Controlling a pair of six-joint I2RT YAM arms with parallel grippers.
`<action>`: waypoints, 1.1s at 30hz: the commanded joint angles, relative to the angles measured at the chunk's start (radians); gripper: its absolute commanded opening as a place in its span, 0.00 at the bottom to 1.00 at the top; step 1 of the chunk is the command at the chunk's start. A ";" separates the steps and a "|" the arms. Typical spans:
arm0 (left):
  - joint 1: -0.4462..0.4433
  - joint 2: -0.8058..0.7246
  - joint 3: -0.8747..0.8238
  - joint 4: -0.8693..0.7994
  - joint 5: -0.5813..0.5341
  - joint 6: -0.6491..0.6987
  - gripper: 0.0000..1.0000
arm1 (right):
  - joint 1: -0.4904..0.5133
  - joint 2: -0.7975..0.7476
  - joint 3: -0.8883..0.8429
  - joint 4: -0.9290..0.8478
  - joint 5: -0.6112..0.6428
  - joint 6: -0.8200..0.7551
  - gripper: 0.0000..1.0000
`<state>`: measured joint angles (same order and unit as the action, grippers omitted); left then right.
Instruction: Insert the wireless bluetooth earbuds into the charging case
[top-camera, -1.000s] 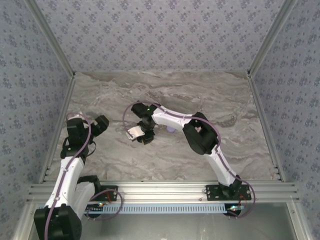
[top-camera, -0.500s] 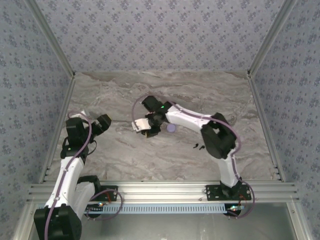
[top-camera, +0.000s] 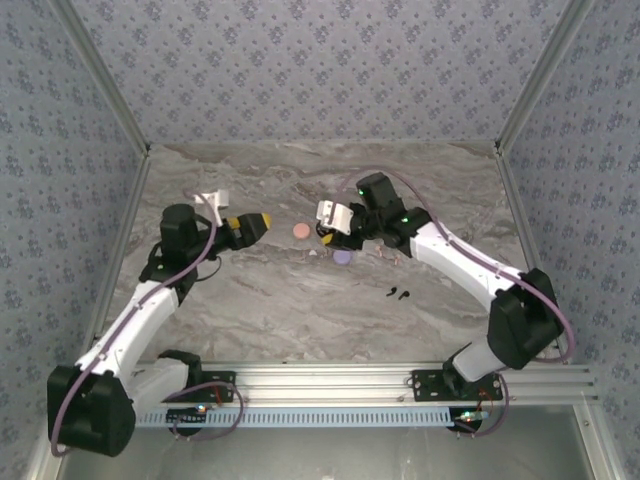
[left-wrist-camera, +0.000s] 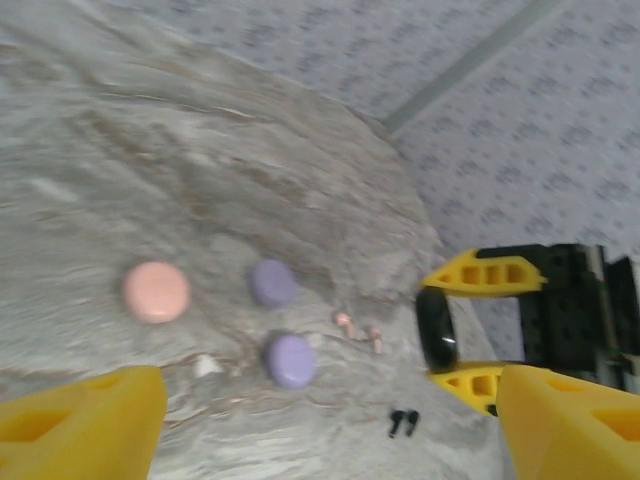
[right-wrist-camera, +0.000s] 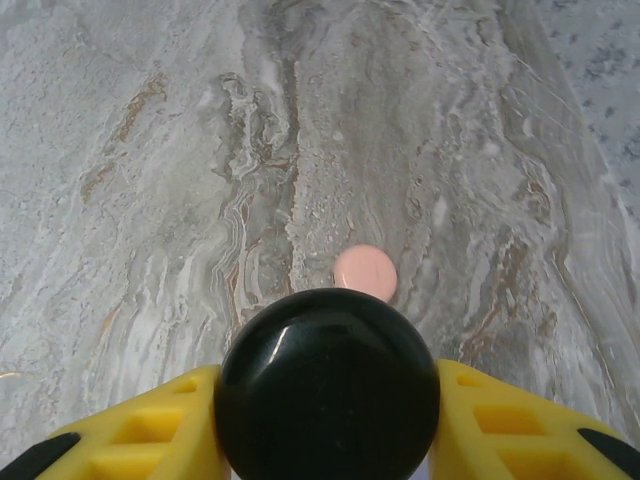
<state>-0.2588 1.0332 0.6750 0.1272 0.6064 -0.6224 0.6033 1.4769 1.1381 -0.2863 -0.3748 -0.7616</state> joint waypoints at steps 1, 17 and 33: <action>-0.075 0.070 0.051 0.135 0.075 -0.006 0.85 | -0.002 -0.064 -0.049 0.063 -0.015 0.075 0.42; -0.281 0.402 0.165 0.393 0.108 -0.151 0.75 | 0.006 -0.155 -0.134 0.141 0.045 0.122 0.43; -0.327 0.497 0.189 0.462 0.152 -0.214 0.49 | 0.001 -0.143 -0.128 0.153 0.064 0.134 0.44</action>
<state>-0.5774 1.5162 0.8223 0.5323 0.7242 -0.8291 0.6025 1.3407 1.0103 -0.1520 -0.3279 -0.6498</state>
